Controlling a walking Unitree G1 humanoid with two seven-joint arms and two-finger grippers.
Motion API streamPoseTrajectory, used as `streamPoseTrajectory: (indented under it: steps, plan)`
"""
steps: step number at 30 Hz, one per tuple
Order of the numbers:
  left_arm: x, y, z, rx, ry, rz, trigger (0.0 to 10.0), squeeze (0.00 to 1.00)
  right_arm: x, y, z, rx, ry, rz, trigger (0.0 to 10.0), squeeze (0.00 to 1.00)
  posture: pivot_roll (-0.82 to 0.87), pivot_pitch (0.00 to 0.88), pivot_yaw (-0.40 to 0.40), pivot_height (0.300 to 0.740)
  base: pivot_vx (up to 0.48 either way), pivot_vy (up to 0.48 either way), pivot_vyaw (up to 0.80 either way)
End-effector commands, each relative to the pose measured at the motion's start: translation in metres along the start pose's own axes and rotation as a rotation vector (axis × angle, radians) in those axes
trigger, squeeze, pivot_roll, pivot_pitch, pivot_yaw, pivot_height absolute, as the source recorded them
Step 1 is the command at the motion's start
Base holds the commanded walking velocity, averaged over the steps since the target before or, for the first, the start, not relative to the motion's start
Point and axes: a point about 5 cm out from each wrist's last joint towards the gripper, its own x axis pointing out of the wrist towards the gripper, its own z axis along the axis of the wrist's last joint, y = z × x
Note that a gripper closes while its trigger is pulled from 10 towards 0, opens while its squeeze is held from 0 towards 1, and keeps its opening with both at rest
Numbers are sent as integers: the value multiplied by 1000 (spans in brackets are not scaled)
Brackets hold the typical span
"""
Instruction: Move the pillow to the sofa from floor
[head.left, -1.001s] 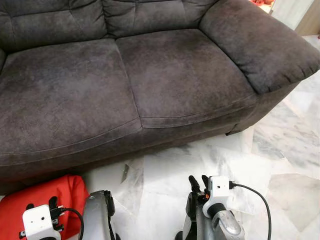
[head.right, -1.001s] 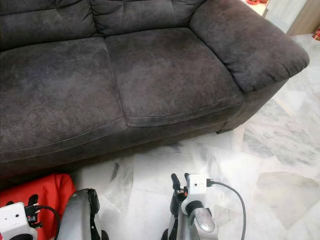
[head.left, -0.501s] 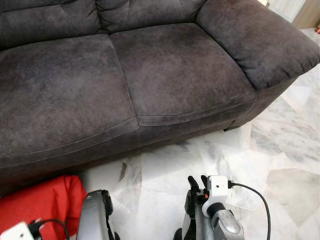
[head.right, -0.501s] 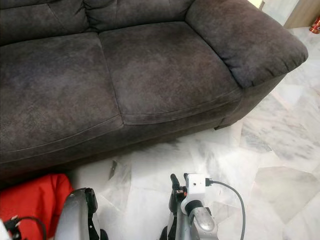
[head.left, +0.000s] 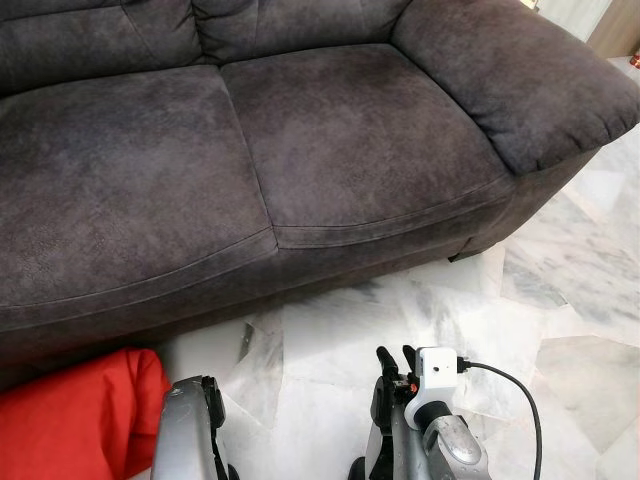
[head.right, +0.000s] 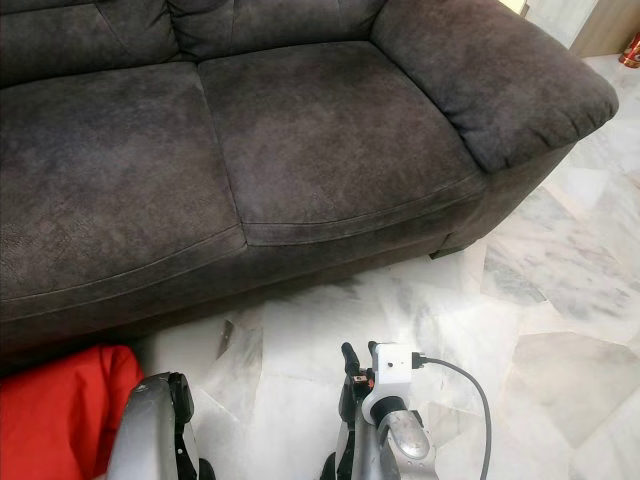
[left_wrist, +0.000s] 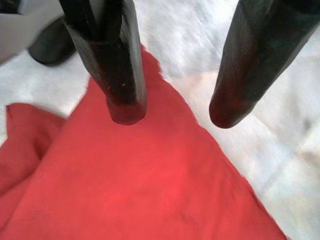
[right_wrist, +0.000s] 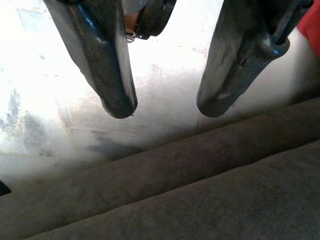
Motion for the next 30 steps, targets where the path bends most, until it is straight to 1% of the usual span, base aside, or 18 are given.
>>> streamPoseTrajectory:
  steps: [1, 2, 4, 5, 6, 8, 11, 12, 14, 15, 16, 19, 21, 22, 24, 30]
  plan:
    - [0, 16, -13, -35, 76, 54, 10000, 306, -6, -2, -12, 8, 50, -7, 10000, 0, 158, 293, -56, 459, 0, 0, 0]
    - [1, 16, -15, -55, 91, 60, 10000, 1000, -6, -2, -13, -7, 65, -5, 10000, 0, 158, 293, -56, 459, 0, 0, 0]
    - [2, 15, -15, -61, 95, 58, 10000, 1000, -6, -2, -12, -9, 67, 0, 10000, 0, 151, 297, -61, 449, 0, 0, 0]
    - [3, 10, -14, -72, 87, 35, 10000, 1000, -6, -2, -10, -4, 34, 6, 10000, 0, 150, 299, -64, 444, 0, 0, 0]
    - [3, 10, -14, -72, 87, 35, 10000, 1000, -6, -2, -10, -4, 34, 6, 10000, 0, 150, 299, -64, 444, 0, 0, 0]
    - [5, 4, -12, -86, 86, 18, 10000, 1000, -6, -2, -9, 3, 25, -1, 10000, 0, 149, 300, -66, 444, 0, 0, 0]
    - [7, 0, -12, -77, 93, 1, 10000, 1000, -7, -3, -9, -3, 27, -1, 10000, 0, 142, 302, -70, 444, 0, 0, 0]
    - [7, -1, -12, -76, 94, 0, 10000, 0, -7, -3, -9, -3, 26, 0, 10000, 0, 139, 303, -71, 444, 0, 0, 0]
    - [8, -4, -13, -84, 106, -7, 10000, 0, -7, -3, -8, -4, 24, 2, 10000, 0, 138, 305, -72, 444, 0, 0, 0]
    - [8, -7, -16, -106, 130, -24, 10000, 0, -7, -4, -8, -4, 22, 3, 10000, 0, 134, 306, -74, 444, 0, 0, 0]
    - [8, -7, -16, -106, 130, -24, 10000, 0, -7, -4, -8, -4, 22, 3, 10000, 0, 134, 306, -74, 444, 0, 0, 0]
    - [8, -13, -22, -117, 172, -63, 10000, 0, -7, -4, -7, -7, 19, 6, 10000, 0, 128, 309, -80, 444, 0, 0, 0]
    - [8, -13, -24, -112, 182, -55, 10000, 0, -7, -5, -7, -10, 19, 9, 10000, 0, 124, 311, -83, 444, 0, 0, 0]
    - [8, -14, -26, -135, 198, -40, 10000, 0, -7, -5, -6, -14, 19, 11, 10000, 0, 122, 313, -86, 444, 0, 0, 0]
    - [7, -15, -28, -145, 209, -43, 10000, 0, -7, -6, -6, -17, 20, 12, 10000, 0, 122, 314, -89, 444, 0, 0, 0]
    - [6, -17, -33, -144, 231, -44, 10000, 0, -8, -8, -6, -22, 21, 19, 10000, 0, 115, 322, -98, 444, 0, 0, 0]
